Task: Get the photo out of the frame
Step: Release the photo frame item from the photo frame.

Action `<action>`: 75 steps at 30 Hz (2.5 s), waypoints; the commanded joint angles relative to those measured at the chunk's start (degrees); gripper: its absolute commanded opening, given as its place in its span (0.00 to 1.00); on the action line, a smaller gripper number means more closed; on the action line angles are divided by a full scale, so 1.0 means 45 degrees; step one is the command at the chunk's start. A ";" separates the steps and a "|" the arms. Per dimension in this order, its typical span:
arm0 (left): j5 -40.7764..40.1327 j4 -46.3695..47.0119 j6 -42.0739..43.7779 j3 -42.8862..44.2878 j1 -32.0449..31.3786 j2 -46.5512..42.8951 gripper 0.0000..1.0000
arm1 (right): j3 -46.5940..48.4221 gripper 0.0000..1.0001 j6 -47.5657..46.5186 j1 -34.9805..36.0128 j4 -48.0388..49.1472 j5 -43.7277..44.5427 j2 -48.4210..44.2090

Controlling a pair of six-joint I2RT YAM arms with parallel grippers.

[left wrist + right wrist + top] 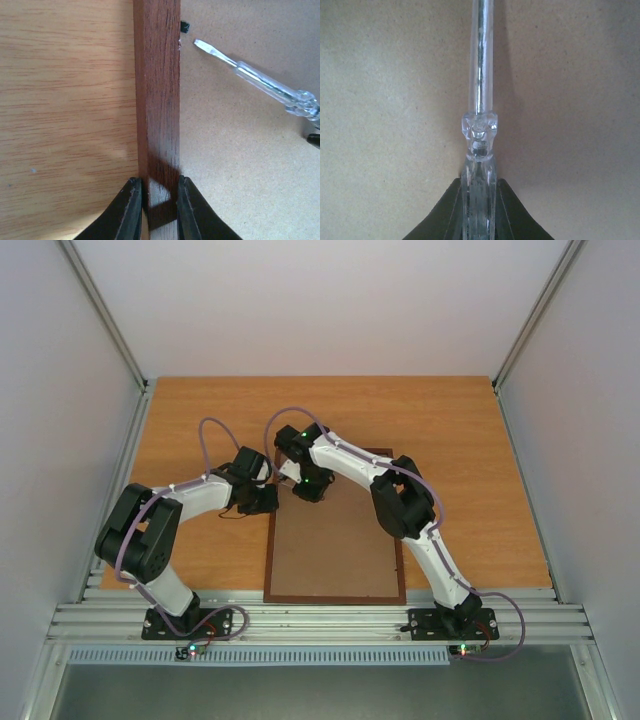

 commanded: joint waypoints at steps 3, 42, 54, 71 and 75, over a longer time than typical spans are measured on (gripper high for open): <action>0.0642 0.0437 0.0171 -0.0330 -0.0136 -0.0106 0.15 | 0.0899 0.01 0.0285 0.0024 -0.1085 0.0692 0.0497; 0.0816 0.0601 0.0212 -0.0136 -0.0468 0.0094 0.15 | 0.1966 0.01 -0.0089 0.0493 -0.1163 -0.0994 0.1008; 0.0888 0.0793 0.0152 -0.0195 -0.0662 0.0048 0.15 | 0.1135 0.01 -0.0002 0.0574 0.0426 -0.3373 0.0166; 0.0850 0.1011 0.0170 -0.0215 -0.0933 0.0066 0.13 | 0.0452 0.01 0.0227 0.0982 0.2098 -0.5493 -0.0844; 0.0862 0.1013 0.0210 -0.0192 -0.0958 0.0101 0.11 | 0.0106 0.01 0.0242 0.1093 0.2504 -0.6042 -0.1205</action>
